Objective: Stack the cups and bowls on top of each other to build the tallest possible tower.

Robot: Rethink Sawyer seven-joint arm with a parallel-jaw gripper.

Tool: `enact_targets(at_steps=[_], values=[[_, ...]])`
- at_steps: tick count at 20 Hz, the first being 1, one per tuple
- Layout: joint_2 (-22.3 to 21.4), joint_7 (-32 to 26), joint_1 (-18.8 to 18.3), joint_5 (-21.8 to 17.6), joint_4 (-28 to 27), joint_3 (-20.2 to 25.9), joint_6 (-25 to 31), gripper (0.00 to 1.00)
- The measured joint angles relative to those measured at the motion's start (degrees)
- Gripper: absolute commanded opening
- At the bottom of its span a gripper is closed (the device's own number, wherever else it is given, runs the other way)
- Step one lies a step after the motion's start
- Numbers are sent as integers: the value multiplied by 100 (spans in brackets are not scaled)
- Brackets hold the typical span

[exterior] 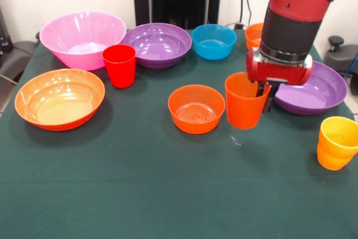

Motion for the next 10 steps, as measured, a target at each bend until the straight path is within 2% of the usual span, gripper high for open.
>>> enact_targets(at_steps=[10], values=[[-393, 0, -212, -17, 133, 5, 0, 0]])
